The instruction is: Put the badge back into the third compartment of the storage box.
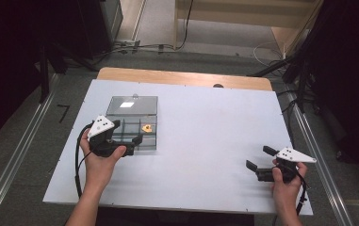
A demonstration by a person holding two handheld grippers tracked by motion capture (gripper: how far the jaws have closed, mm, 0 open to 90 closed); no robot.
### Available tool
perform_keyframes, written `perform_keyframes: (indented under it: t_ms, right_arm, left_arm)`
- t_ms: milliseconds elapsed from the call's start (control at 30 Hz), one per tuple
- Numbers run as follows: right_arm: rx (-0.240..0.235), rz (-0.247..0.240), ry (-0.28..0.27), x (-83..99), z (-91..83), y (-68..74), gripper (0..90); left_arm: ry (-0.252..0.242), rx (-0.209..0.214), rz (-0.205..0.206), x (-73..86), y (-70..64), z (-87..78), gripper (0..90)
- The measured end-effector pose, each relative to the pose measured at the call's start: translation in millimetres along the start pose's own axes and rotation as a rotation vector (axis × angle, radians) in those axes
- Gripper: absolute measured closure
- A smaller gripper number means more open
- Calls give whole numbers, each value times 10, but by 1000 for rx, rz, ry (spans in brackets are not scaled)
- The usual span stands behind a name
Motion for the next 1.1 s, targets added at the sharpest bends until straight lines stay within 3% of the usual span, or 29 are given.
perform_keyframes:
  t_ms: [567, 733, 900, 1100]
  right_arm:
    - [3, 1, 2, 1, 4, 4, 0]
    - [5, -1, 3, 1, 5, 5, 0]
    - [6, -1, 5, 2, 6, 6, 0]
    - [6, 0, 5, 3, 5, 5, 0]
  left_arm:
    - [-57, -52, 11, 165, 63, -271, 6]
    - [-87, -65, 18, 225, 111, -371, 9]
    - [-81, -78, 52, 311, 177, -447, 9]
    - [-87, -94, 47, 421, 299, -500, 9]
Point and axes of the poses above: each handheld gripper's, and its own axes: z roughly forward along the jaws, x roughly out of its underside, y roughly to its left, the point moved 8 cm from there along z, roughly forward along the jaws, and after that the axes turned 4 degrees about -z, right-handed, at the moved point
